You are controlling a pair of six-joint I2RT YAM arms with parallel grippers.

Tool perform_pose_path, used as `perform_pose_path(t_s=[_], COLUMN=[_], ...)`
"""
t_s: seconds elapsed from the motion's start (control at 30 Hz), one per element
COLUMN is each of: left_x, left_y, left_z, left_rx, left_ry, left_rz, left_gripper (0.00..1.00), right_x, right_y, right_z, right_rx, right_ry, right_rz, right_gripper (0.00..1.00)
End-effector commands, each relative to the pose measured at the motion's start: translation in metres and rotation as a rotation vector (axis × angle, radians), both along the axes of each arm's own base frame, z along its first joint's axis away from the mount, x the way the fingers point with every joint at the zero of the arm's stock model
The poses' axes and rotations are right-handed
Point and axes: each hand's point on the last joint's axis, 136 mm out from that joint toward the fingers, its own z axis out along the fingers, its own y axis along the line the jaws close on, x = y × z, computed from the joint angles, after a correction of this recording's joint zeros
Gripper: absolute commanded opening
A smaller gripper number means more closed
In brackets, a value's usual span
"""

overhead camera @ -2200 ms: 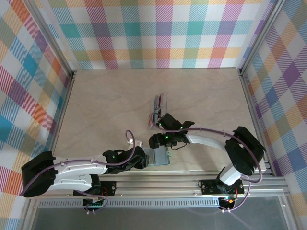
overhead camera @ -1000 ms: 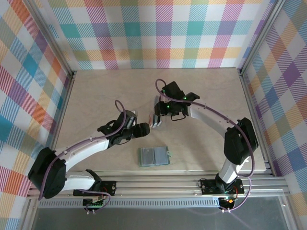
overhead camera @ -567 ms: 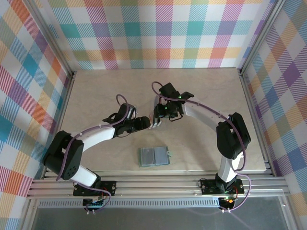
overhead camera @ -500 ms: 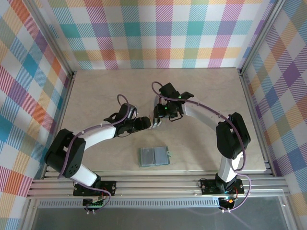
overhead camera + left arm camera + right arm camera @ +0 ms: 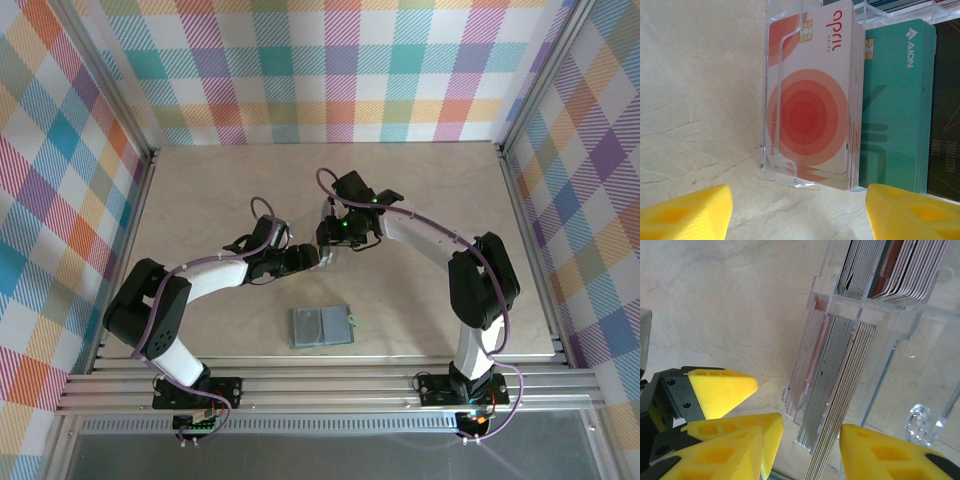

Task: Put the credit cards into the card holder

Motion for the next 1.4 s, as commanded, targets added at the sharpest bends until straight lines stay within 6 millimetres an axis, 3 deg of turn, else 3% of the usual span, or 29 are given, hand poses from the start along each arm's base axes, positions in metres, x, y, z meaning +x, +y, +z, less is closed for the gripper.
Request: perform_pose_path(t_s=[0.0, 0.23, 0.47, 0.87, 1.37], left_x=[0.008, 0.009, 0.009, 0.007, 0.007], left_y=[-0.005, -0.005, -0.005, -0.003, -0.002], left_z=[0.004, 0.001, 0.0, -0.001, 0.0], left_rx=[-0.018, -0.018, -0.018, -0.017, -0.016], left_ry=[-0.024, -0.021, -0.02, -0.017, -0.018], left_rz=[-0.019, -0.017, -0.013, -0.009, -0.003], left_gripper=[0.71, 0.71, 0.7, 0.7, 0.7], right_x=[0.006, 0.006, 0.001, 0.002, 0.003], right_y=[0.001, 0.002, 0.009, 0.004, -0.007], right_z=[-0.002, -0.009, 0.009, 0.025, 0.022], right_rx=[-0.02, -0.02, 0.048, 0.061, 0.018], right_ry=[-0.002, 0.01, -0.008, -0.045, -0.054], right_rz=[0.002, 0.006, 0.027, 0.021, -0.007], right_gripper=[0.44, 0.45, 0.42, 0.3, 0.13])
